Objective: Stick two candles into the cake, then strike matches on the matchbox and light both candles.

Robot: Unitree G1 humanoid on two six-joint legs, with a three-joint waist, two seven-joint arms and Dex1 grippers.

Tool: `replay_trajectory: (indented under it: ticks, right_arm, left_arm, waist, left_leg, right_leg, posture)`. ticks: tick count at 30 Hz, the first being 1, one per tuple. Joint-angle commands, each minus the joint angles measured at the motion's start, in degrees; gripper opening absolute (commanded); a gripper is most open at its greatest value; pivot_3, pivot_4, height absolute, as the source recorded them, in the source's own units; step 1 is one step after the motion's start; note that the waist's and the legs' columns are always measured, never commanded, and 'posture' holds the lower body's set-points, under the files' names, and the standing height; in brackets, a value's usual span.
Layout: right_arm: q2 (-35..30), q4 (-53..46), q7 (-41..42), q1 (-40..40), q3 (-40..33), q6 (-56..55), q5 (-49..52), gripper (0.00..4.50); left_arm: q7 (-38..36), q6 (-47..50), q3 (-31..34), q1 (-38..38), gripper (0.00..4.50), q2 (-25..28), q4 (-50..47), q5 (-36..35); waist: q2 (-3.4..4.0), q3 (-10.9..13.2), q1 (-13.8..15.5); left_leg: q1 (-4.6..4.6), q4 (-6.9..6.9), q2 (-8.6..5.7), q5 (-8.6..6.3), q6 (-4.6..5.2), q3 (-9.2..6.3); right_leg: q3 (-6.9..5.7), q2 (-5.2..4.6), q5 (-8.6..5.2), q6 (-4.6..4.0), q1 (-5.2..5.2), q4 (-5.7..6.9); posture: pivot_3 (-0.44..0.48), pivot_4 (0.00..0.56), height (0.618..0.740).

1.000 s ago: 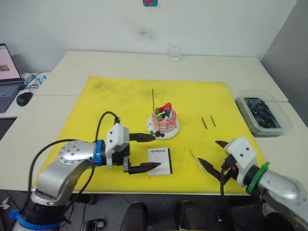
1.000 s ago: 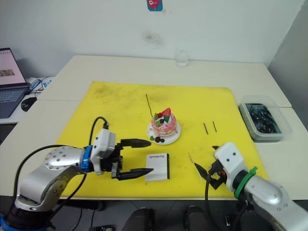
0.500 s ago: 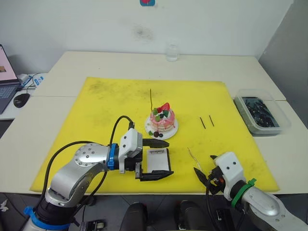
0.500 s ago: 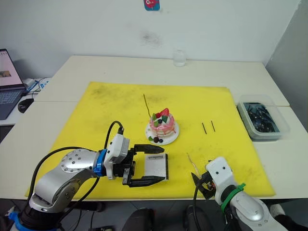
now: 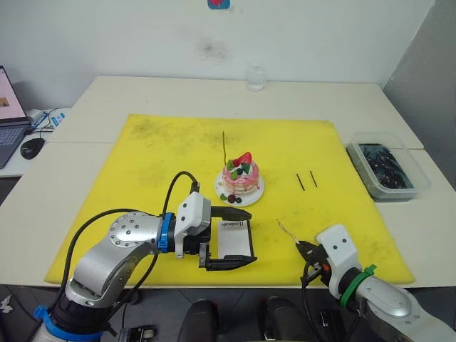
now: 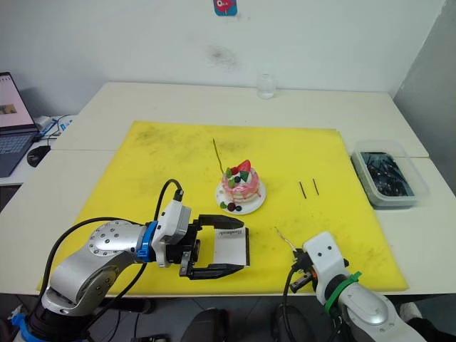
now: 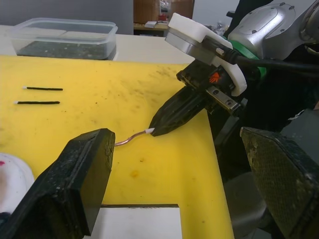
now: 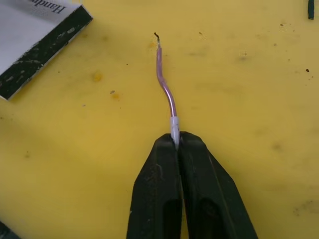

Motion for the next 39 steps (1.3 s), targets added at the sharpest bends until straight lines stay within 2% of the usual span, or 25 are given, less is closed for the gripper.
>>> replay_trajectory:
  ticks: [1, 4, 6, 8, 11, 16, 23, 24, 26, 33, 39]
  right_arm:
    - [-2.0, -4.2, 3.5, -1.7, -9.1, 1.6, 3.9, 0.05]
    - [-6.1, -3.1, 8.2, -1.5, -15.4, 1.1, 5.5, 0.05]
    - [-11.4, 0.3, 13.9, 1.2, -20.7, -2.4, 4.5, 0.05]
    - [-16.1, 7.3, 21.6, 5.8, -27.0, -9.5, 2.7, 0.05]
    - [-19.4, 14.8, 28.7, 10.7, -31.9, -18.0, 0.7, 0.05]
    - [-20.1, 21.4, 34.2, 13.4, -34.6, -24.6, -0.4, 0.05]
    - [-19.5, 22.9, 35.6, 11.2, -34.3, -21.2, 1.9, 0.05]
    - [-19.6, 23.3, 35.5, 10.8, -34.0, -20.8, 1.9, 0.36]
    - [-19.7, 23.7, 35.5, 10.2, -33.8, -20.0, 2.1, 0.69]
    - [-21.7, 21.6, 37.5, 9.9, -36.3, -17.7, 2.9, 3.14]
    - [-29.9, 15.5, 41.3, 9.0, -41.1, -7.3, 5.8, 3.14]
  left_arm:
    - [0.5, -0.3, -0.7, 0.5, 4.50, -0.2, -3.4, -0.5]
    - [0.6, -0.2, -1.1, 0.8, 4.50, -0.3, -3.8, -0.5]
    - [0.6, -0.1, -1.5, 0.5, 4.50, -0.5, -4.0, -0.7]
    - [0.2, 0.0, -2.1, -0.2, 4.50, -0.9, -3.9, -1.0]
    - [-0.5, -0.3, -3.1, -0.8, 4.50, -1.1, -3.8, -0.8]
    - [-0.4, -0.4, -4.2, -1.3, 4.50, -1.8, -3.9, -0.7]
    - [-0.2, -0.6, -5.1, -2.0, 4.50, -2.5, -3.6, -0.4]
    - [-0.2, -0.7, -5.3, -2.1, 4.50, -2.6, -3.6, -0.2]
    - [-0.1, -0.9, -5.5, -2.2, 4.50, -2.8, -3.6, 0.0]
    - [0.3, -1.0, -6.0, -2.5, 4.50, -3.4, -3.5, 0.6]
    - [-0.1, -2.8, -6.7, -3.0, 4.50, -3.3, -3.3, 2.9]
  waist:
    - [0.00, 0.0, 0.0]
    - [0.00, 0.0, 0.0]
    - [0.02, 0.0, 0.0]
    - [0.00, 0.0, 0.3]
    - [0.00, 0.0, 0.6]
    - [0.00, 0.0, 0.4]
    - [0.03, 0.0, 0.3]
    - [0.02, 0.0, 0.4]
    - [0.02, 0.0, 0.4]
    - [0.04, 0.0, 0.5]
    - [0.05, 0.0, 0.4]
  left_leg:
    - [0.00, 0.00, 0.00, 0.00, 0.00, 0.02]
    - [0.00, 0.00, -0.02, 0.00, 0.00, 0.02]
    - [0.00, 0.00, -0.02, 0.00, 0.00, -0.02]
    - [0.01, 0.00, -0.08, 0.00, 0.00, -0.02]
    - [0.00, -0.01, -0.10, 0.00, 0.01, 0.00]
    - [0.02, 0.00, -0.07, 0.00, 0.01, -0.02]
    - [0.03, 0.02, -0.07, 0.00, 0.01, -0.04]
    - [0.03, 0.02, -0.09, 0.00, 0.01, -0.04]
    - [0.02, 0.02, -0.11, 0.00, 0.01, -0.02]
    - [0.02, 0.02, -0.10, 0.00, 0.01, -0.05]
    - [0.03, 0.05, -0.11, 0.00, 0.01, -0.01]
  right_leg:
    - [0.01, 0.00, 0.00, 0.01, 0.00, 0.00]
    - [0.01, 0.00, 0.04, 0.07, 0.01, -0.01]
    - [-0.03, 0.00, 0.03, 0.05, 0.01, -0.01]
    - [-0.04, 0.01, -0.02, -0.02, 0.03, -0.03]
    - [-0.03, 0.05, -0.02, -0.03, 0.05, -0.09]
    - [-0.02, 0.07, -0.01, -0.02, 0.04, -0.03]
    - [-0.02, 0.11, 0.00, 0.00, 0.05, 0.01]
    - [-0.01, 0.11, 0.00, 0.00, 0.06, 0.01]
    - [0.00, 0.12, 0.03, 0.06, 0.06, -0.01]
    - [-0.03, 0.15, 0.09, 0.17, 0.06, 0.01]
    - [0.02, 0.23, 0.14, 0.25, 0.05, 0.02]
  posture:
    - [0.000, 0.150, 0.740]
    - [0.000, 0.150, 0.740]
    - [0.000, 0.150, 0.740]
    - [0.000, 0.150, 0.740]
    - [0.000, 0.150, 0.740]
    - [0.000, 0.150, 0.740]
    - [0.000, 0.150, 0.740]
    - [0.000, 0.150, 0.740]
    - [0.000, 0.150, 0.740]
    - [0.000, 0.150, 0.740]
    - [0.000, 0.150, 0.740]
